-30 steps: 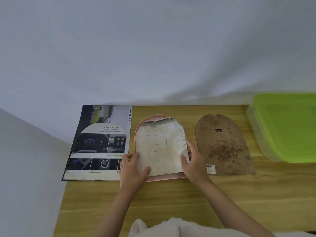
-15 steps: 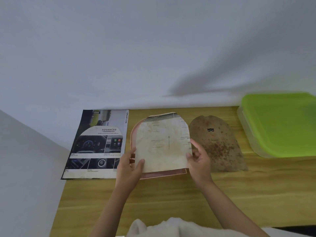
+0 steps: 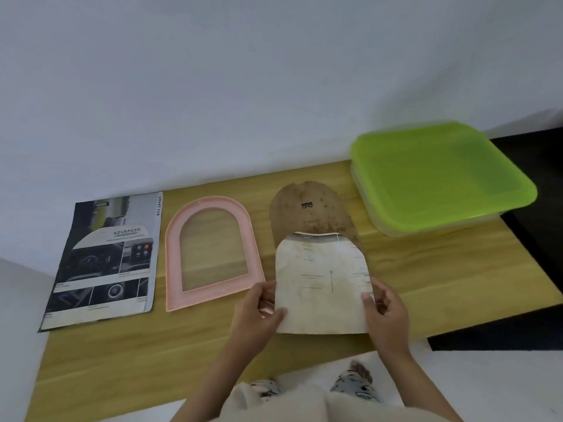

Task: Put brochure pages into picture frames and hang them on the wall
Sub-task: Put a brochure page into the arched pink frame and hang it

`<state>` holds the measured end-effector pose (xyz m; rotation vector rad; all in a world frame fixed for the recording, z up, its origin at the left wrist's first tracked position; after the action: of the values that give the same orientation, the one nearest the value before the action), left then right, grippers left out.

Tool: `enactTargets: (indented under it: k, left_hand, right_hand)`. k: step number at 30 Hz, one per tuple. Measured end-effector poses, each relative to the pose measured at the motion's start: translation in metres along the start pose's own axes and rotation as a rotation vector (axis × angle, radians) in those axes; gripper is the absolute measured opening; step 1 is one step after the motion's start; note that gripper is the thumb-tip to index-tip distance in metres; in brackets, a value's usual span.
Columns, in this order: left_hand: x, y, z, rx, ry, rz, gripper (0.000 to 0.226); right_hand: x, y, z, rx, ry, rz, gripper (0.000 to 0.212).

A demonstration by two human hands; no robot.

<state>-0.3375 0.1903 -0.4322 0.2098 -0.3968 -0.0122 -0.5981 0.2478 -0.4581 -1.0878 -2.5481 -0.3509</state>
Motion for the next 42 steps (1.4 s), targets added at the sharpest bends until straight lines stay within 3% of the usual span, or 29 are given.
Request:
enactTargets:
  k: [10, 16, 22, 31, 38, 42]
  left_hand:
    - [-0.161, 0.044, 0.031, 0.129, -0.006, -0.138, 0.035]
    - [-0.22, 0.046, 0.043, 0.093, -0.086, -0.041, 0.035]
    - [-0.243, 0.042, 0.05, 0.1, -0.148, 0.025, 0.038]
    - [-0.25, 0.048, 0.053, -0.024, -0.315, 0.105, 0.038]
    - [-0.251, 0.049, 0.051, -0.067, -0.296, 0.07, 0.04]
    - [-0.244, 0.053, 0.049, -0.055, -0.188, 0.043, 0.026]
  right_hand:
    - [0.138, -0.082, 0.041, -0.001, 0.089, 0.053, 0.027]
    - [0.168, -0.136, 0.064, 0.086, 0.212, -0.014, 0.032]
    - [0.163, -0.174, 0.066, 0.228, 0.356, -0.091, 0.037]
    - [0.164, -0.179, 0.075, 0.307, 0.383, -0.034, 0.038]
    - [0.163, -0.178, 0.072, 0.255, 0.367, 0.0, 0.038]
    - [0.148, -0.161, 0.054, 0.377, 0.393, 0.04, 0.036]
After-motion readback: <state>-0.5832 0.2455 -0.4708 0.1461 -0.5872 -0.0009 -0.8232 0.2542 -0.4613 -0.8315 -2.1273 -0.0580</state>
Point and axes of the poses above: each hand's wrist, its own y-axis away from the middle knuckle, its own x-axis out of the back of the hand, z = x × y, the point moved 7 cm from there along -y, towards the middle knuckle, and after that the axes turned 12 degrees about z, right-handed, at the moved point
